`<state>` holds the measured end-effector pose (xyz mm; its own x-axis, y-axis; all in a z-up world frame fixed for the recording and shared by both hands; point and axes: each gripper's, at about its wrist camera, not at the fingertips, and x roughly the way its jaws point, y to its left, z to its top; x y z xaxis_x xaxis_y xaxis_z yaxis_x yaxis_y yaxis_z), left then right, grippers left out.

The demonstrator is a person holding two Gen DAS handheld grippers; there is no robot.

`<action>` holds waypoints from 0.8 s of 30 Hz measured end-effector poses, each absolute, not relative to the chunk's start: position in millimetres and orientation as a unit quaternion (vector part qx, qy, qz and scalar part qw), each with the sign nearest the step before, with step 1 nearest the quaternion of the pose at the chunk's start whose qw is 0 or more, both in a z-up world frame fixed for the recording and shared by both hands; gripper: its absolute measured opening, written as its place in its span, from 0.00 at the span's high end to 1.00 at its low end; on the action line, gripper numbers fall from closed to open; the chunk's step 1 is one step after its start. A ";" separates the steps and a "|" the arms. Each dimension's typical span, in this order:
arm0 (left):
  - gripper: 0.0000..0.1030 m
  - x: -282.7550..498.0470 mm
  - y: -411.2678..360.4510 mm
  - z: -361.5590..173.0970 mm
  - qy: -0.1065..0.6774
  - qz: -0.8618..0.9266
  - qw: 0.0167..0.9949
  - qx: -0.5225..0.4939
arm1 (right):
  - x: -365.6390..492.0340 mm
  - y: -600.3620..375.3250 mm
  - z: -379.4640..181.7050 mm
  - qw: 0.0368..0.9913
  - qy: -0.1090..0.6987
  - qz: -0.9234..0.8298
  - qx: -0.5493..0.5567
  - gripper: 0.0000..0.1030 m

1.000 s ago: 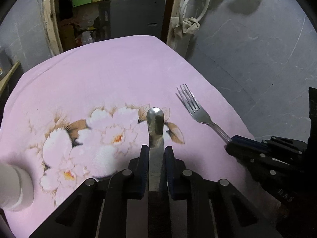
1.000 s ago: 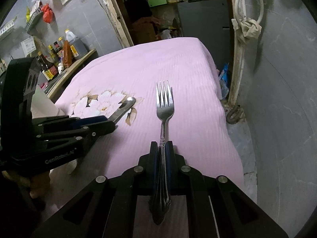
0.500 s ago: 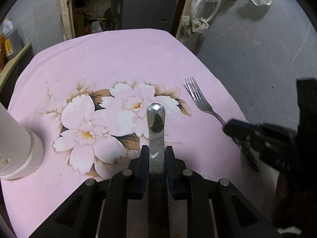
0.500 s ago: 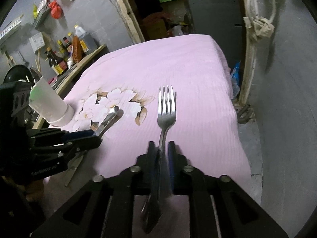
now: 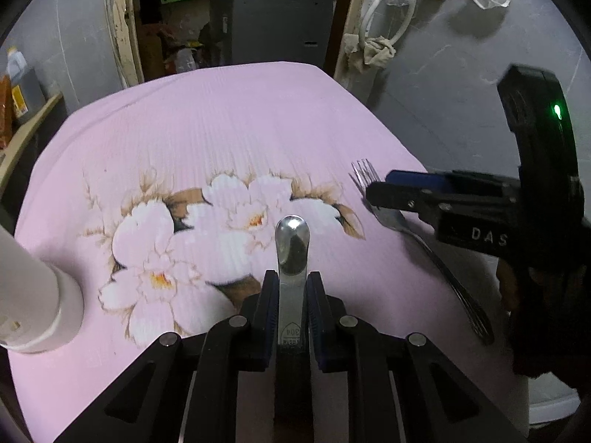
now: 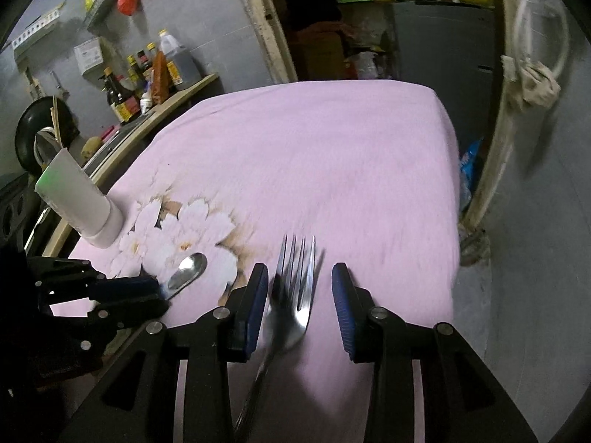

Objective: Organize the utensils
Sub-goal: 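Lift the knife with the left tool while the right tool lifts the fork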

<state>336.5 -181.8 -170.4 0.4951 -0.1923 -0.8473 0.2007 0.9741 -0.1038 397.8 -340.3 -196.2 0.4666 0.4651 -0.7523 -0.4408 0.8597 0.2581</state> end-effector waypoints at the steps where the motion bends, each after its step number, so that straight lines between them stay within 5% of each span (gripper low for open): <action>1: 0.85 341.3 -182.0 -171.5 0.491 -0.108 0.864 0.001 | 402.0 -338.2 -195.8 0.854 0.442 0.274 0.007 0.69; 10: 0.85 344.0 -162.9 -174.8 0.489 -0.106 0.863 -0.066 | 409.7 -332.5 -193.3 0.837 0.444 0.319 -0.020 0.69; 12: 0.85 341.7 -158.0 -176.6 0.485 -0.107 0.864 -0.081 | 408.0 -332.9 -193.8 0.836 0.446 0.318 -0.029 0.79; 24: 0.85 320.7 -135.3 -152.8 0.423 -0.098 0.892 -0.127 | 376.2 -337.7 -187.2 0.853 0.444 0.274 0.007 0.83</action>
